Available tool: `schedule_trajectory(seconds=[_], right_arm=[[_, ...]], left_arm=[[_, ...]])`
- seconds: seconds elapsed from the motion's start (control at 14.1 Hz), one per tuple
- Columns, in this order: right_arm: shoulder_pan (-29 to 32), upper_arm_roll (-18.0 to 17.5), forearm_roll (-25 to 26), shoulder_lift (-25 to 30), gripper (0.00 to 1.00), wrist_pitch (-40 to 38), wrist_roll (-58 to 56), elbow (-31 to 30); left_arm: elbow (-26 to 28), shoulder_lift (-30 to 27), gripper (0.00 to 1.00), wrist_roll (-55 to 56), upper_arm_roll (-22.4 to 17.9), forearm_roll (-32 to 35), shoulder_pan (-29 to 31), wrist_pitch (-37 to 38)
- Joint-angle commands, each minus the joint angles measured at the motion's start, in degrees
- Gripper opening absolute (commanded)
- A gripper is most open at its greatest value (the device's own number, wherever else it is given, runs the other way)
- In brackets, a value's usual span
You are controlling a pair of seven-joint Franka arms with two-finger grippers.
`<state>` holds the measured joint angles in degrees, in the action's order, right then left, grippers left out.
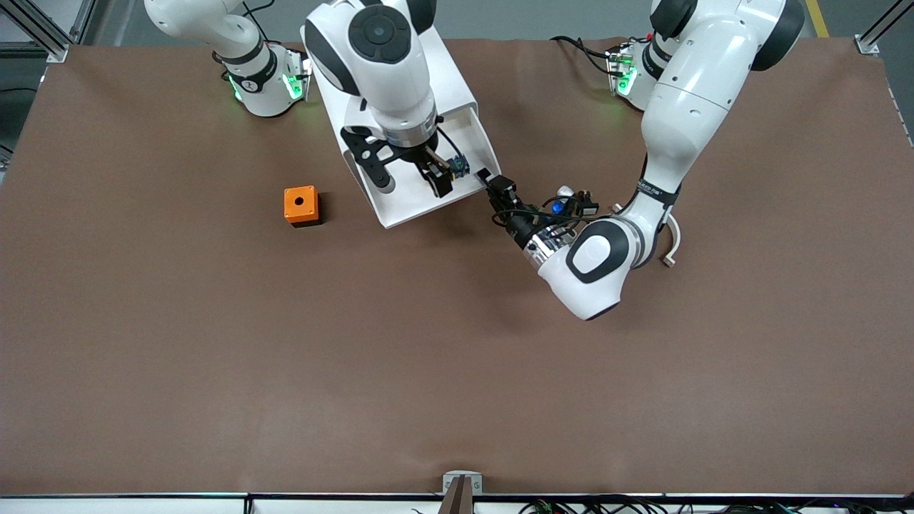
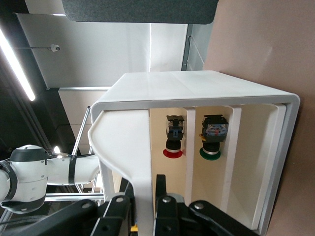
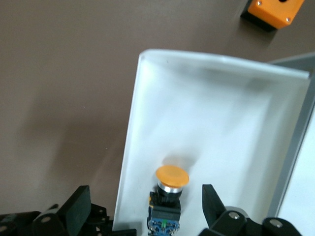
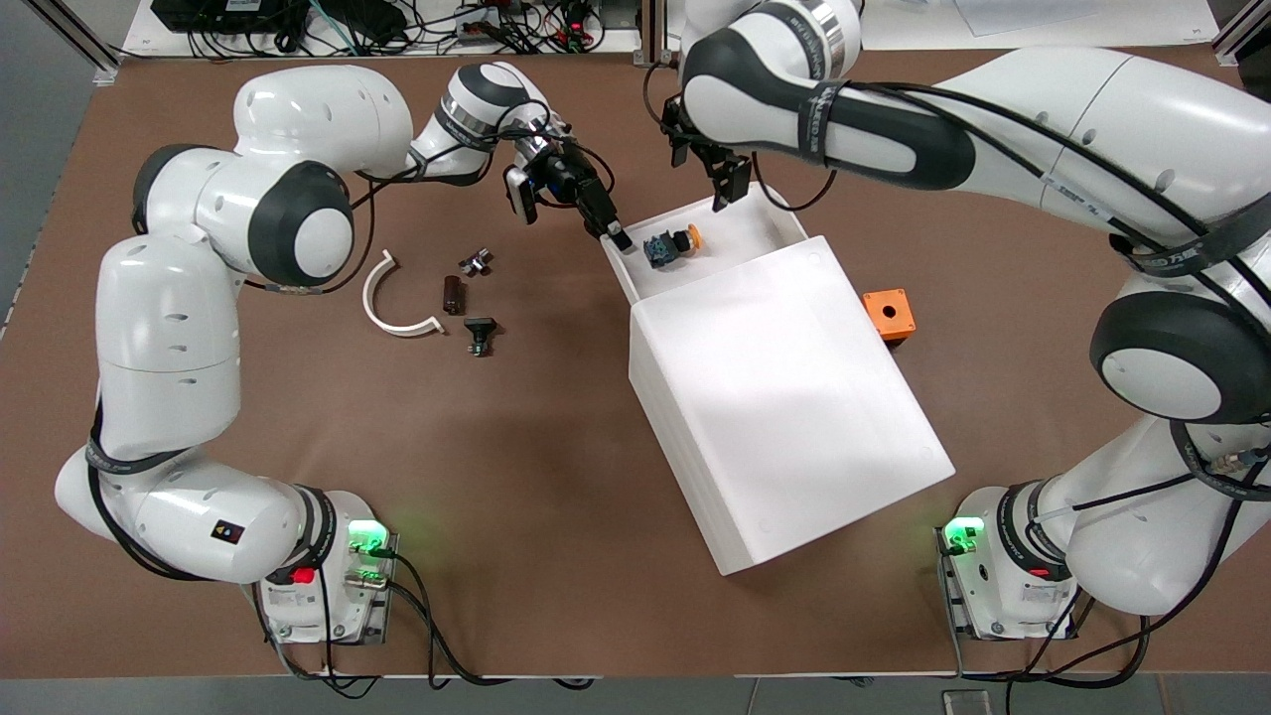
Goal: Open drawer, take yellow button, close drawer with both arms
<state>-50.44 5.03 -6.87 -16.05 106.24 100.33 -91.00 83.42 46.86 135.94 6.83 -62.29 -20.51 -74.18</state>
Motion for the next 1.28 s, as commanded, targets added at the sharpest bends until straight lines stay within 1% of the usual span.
schedule_trajectory(seconds=[0.0,0.07,0.14,0.21,0.35,0.42,0.57,0.78,0.85,0.99,1.06,1.13,1.2], right_arm=[[-2.73,0.86,0.54,-1.26,1.00,1.77,5.21,0.29],[-3.52,0.86,1.32,-1.96,1.00,2.39,6.71,0.29],[-4.14,0.86,2.11,-2.93,1.00,2.48,7.42,0.29],[-4.32,0.86,2.30,-3.46,1.00,2.65,7.60,0.21],[-4.84,0.86,2.30,-4.69,1.00,3.27,8.13,0.21],[-5.28,0.86,2.30,-5.30,1.00,3.27,8.22,0.20],[-5.64,0.77,2.30,-5.92,0.99,3.27,8.30,0.20],[-5.90,0.77,2.21,-5.93,0.93,2.66,8.48,-0.23],[-5.99,0.77,2.12,-5.93,0.89,2.57,8.48,-0.32],[-6.25,0.77,2.12,-5.93,0.79,1.78,8.31,-0.32],[-6.34,0.69,2.04,-5.93,0.73,1.52,8.30,-0.32],[-6.51,0.69,1.95,-5.93,0.61,1.51,8.22,-0.32],[-6.78,0.77,1.95,-5.93,0.42,1.43,8.22,-0.32]], left_arm=[[-2.20,0.78,0.56,-3.28,-0.15,-0.91,0.56,-0.26],[-3.16,0.78,0.78,-8.71,-0.15,-1.08,1.08,-0.26],[-4.30,0.69,0.93,-15.11,-0.15,-1.17,1.35,-0.26],[-4.93,0.60,0.98,-20.31,-0.06,-1.17,1.79,-0.26],[-5.89,0.26,0.99,-30.16,-0.23,-0.47,2.23,-0.26],[-6.07,0.08,0.99,-34.21,-0.93,0.14,2.23,-0.26],[-8.35,-0.01,0.99,-42.30,-1.47,2.94,2.23,-0.18],[-11.87,-0.01,0.99,-56.00,-1.64,9.27,2.40,-0.26],[-12.14,-0.19,0.99,-60.66,-2.77,10.68,2.41,-0.35],[-12.75,-2.11,0.99,-68.49,-5.32,13.58,1.53,-2.53],[-12.75,-3.25,0.99,-71.92,-5.25,17.16,1.09,-4.81],[-12.75,-4.05,0.99,-75.00,-4.90,20.59,1.00,-7.44],[-12.75,-4.75,0.99,-77.38,-4.72,22.80,1.00,-10.34]])
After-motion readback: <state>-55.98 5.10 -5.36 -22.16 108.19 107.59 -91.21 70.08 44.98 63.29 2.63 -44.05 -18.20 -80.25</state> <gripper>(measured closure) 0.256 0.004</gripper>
